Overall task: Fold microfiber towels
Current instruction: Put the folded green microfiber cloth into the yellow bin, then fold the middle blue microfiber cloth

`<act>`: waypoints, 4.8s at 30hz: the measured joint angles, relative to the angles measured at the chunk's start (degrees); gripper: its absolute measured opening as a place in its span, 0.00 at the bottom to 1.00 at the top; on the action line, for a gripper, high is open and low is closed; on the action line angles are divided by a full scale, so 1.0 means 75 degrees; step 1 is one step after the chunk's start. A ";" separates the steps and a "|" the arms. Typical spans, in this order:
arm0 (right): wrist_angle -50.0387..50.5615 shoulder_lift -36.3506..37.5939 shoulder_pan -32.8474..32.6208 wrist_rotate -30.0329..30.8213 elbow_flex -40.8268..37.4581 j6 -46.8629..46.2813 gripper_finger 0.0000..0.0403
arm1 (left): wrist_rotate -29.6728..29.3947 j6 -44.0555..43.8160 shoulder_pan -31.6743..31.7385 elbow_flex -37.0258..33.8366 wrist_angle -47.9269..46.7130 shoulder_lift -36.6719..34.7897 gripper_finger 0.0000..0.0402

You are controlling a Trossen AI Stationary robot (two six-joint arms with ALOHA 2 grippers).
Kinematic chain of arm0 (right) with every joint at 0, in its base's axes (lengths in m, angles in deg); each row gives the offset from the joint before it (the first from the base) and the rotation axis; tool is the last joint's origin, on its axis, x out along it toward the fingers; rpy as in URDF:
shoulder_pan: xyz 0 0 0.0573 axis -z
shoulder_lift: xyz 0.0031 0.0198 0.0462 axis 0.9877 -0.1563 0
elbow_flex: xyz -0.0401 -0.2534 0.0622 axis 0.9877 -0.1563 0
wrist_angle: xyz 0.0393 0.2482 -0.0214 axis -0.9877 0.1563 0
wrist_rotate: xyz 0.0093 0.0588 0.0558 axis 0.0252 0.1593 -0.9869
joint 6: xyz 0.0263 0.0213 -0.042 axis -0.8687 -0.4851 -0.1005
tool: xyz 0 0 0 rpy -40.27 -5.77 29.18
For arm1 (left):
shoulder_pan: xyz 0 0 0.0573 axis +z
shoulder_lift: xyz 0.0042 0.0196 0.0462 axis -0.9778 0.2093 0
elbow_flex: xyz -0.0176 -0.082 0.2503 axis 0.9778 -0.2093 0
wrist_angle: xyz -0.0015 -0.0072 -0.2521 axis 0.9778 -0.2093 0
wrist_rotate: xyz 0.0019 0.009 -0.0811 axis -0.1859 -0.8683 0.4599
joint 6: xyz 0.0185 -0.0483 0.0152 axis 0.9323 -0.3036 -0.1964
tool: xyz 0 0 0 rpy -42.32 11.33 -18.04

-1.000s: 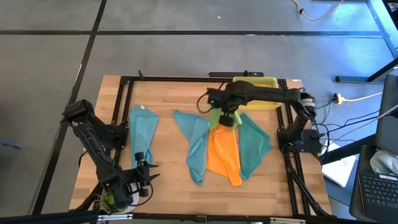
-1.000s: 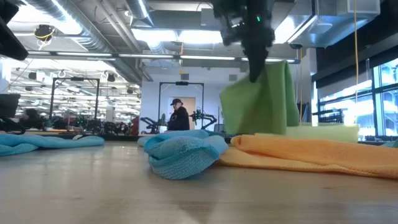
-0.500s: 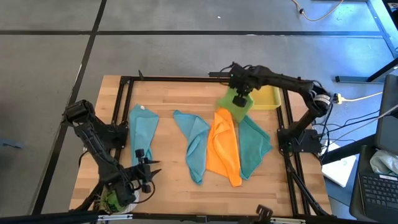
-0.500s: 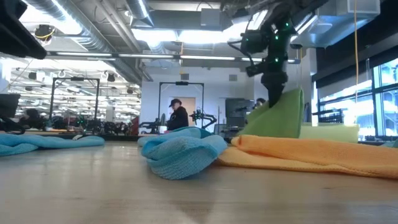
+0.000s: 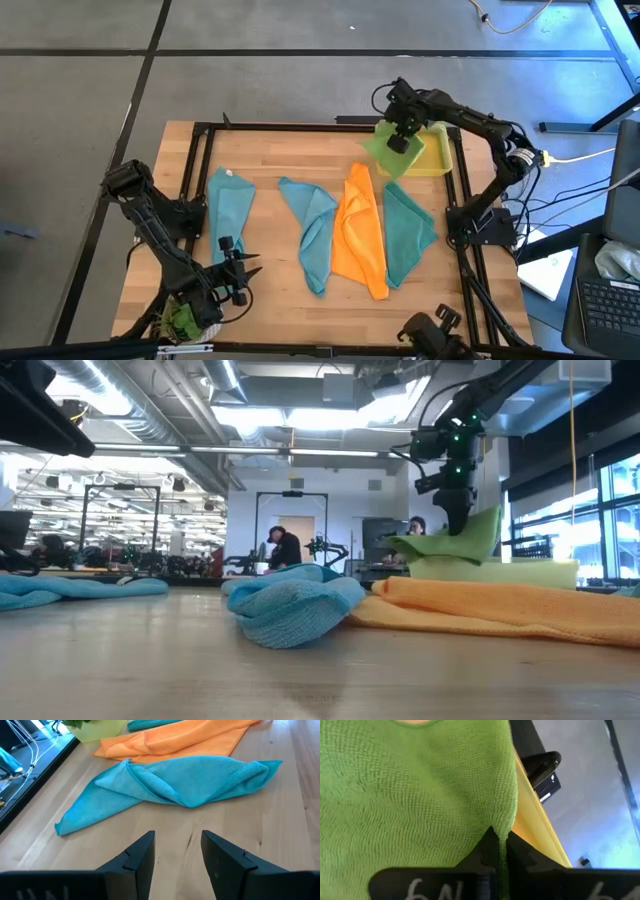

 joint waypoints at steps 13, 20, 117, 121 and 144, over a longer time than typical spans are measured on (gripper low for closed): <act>0.0063 -0.1118 0.0444 0.0582 0.0000 0.1230 0.02 | 0.0008 -0.0288 0.0000 0.0000 0.0004 -0.0003 0.38; -0.0246 -0.1435 0.0443 0.1635 0.0000 0.1932 0.03 | 0.0020 -0.0319 0.0098 0.0000 -0.0026 -0.0003 0.38; -0.6282 -0.0902 -0.3904 -0.5920 -0.2981 -0.5955 0.40 | 0.4075 0.8885 0.8128 0.0399 0.2939 -0.0198 0.38; -0.6743 -0.1187 -0.3928 -0.6332 -0.2969 -0.6496 0.40 | 0.4091 0.9270 0.8201 0.0386 0.3104 -0.0198 0.38; -0.7434 -0.1913 -0.3579 -0.5621 -0.2678 -0.7098 0.40 | 0.4246 0.9978 0.7958 0.0367 0.2848 -0.0533 0.38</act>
